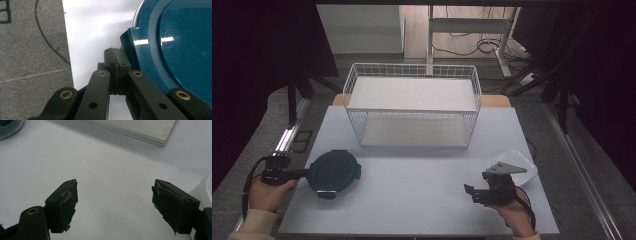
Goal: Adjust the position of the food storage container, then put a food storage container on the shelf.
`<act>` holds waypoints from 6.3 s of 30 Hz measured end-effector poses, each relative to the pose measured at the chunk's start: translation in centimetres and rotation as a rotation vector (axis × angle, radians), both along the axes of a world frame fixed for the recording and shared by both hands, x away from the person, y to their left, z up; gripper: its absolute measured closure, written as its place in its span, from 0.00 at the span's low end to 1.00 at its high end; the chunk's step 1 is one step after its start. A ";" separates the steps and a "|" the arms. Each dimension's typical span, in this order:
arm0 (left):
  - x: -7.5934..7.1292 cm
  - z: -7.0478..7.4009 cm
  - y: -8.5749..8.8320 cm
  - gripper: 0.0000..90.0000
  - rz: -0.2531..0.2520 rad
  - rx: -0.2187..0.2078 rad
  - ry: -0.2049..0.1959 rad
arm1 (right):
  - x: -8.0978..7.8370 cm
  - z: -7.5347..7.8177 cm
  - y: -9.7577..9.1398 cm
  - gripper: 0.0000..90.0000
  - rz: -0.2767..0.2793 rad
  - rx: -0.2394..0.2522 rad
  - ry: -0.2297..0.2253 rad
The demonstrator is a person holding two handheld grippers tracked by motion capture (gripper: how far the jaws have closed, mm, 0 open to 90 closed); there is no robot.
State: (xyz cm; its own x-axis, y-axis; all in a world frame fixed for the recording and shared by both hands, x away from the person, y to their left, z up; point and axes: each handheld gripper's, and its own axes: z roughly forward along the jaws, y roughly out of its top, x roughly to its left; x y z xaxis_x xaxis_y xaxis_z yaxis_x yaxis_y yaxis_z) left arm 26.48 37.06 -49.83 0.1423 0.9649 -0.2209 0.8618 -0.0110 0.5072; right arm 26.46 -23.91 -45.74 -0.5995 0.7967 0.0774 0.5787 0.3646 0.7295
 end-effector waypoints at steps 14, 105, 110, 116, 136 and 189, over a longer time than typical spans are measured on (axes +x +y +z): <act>0.3 0.0 -0.5 1.00 -0.012 -0.003 -0.006 | 0.0 -0.1 0.1 0.22 0.002 -0.003 0.004; 2.2 -0.2 -19.5 1.00 -0.442 -0.085 0.004 | -0.1 0.1 0.1 0.22 0.004 -0.007 -0.005; 2.3 -0.1 -20.3 1.00 -0.457 -0.091 0.004 | 0.0 0.0 0.1 0.22 0.003 -0.005 -0.003; 2.3 -0.1 -20.6 1.00 -0.466 -0.085 0.000 | 0.0 0.1 0.1 0.22 0.002 -0.004 -0.004; 1.4 5.1 -18.5 0.41 -0.364 -0.225 -0.184 | 0.1 1.8 0.9 0.22 0.000 0.047 -0.034; 2.8 0.4 -19.2 0.13 -0.346 -0.510 0.006 | 3.3 -2.1 9.4 0.12 0.071 0.216 0.245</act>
State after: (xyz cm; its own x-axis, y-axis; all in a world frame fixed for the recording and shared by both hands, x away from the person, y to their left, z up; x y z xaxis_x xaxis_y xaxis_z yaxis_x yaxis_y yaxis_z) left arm 29.26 17.91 -49.43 0.4253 0.6360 -0.6439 0.8544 -0.0474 0.5175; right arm 29.76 -14.51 -47.80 -0.5956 0.7031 0.3885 0.7251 0.2623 0.6368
